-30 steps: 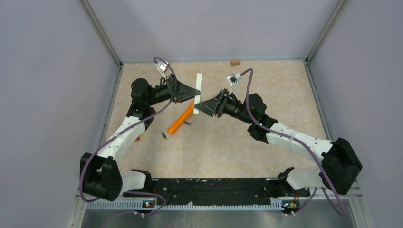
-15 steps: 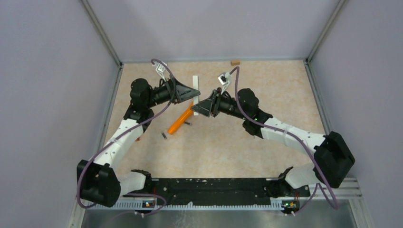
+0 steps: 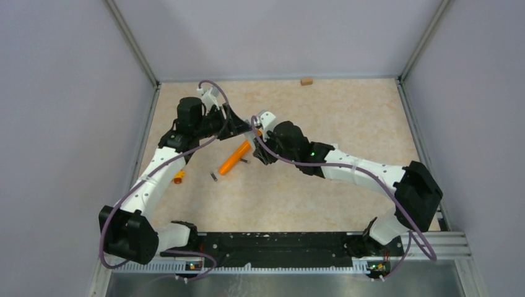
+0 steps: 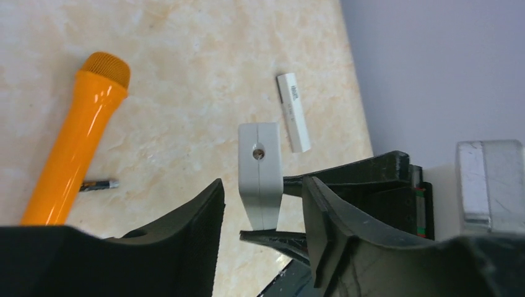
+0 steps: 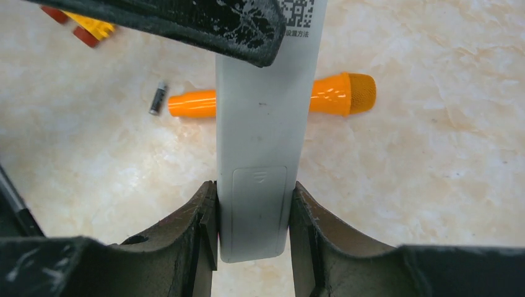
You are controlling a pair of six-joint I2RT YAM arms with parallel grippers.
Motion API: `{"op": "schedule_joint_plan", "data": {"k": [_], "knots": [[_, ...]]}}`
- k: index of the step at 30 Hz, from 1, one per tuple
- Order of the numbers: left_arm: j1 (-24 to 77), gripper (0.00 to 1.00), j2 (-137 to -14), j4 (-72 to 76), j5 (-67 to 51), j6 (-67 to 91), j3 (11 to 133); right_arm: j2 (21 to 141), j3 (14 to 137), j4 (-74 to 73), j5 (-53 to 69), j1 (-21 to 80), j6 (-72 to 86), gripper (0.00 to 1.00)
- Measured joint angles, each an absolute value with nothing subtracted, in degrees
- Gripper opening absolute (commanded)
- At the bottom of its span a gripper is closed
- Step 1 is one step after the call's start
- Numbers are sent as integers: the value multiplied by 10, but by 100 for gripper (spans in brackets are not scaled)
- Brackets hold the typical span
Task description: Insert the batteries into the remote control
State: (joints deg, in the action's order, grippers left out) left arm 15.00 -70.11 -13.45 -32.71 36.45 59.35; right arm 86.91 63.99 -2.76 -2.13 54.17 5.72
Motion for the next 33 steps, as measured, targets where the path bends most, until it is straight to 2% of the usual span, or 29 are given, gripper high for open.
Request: {"op": "schedule_joint_plan", "data": {"k": [4, 10, 12, 14, 15, 19, 21, 26, 33], "knots": [[150, 43, -723, -156, -322, 373, 598, 879, 643, -45, -46, 546, 20, 6], [150, 39, -759, -137, -366, 424, 597, 879, 650, -49, -49, 548, -29, 7], [150, 24, -765, -130, -378, 439, 593, 879, 650, -52, -46, 549, -41, 7], [150, 1, -765, -122, -385, 447, 586, 879, 650, -57, -44, 550, -50, 11], [149, 0, -766, -117, -390, 445, 582, 878, 651, -58, -42, 550, -50, 15], [145, 0, -767, -110, -405, 443, 578, 879, 674, -96, -39, 550, -34, 62], [137, 0, -767, -108, -414, 444, 579, 879, 694, -114, -37, 550, -4, 72], [97, 0, -767, -97, -456, 451, 579, 849, 692, -97, 16, 530, 112, 73], [63, 0, -764, -41, -497, 498, 579, 762, 583, 31, 67, 435, 378, 73]]}}
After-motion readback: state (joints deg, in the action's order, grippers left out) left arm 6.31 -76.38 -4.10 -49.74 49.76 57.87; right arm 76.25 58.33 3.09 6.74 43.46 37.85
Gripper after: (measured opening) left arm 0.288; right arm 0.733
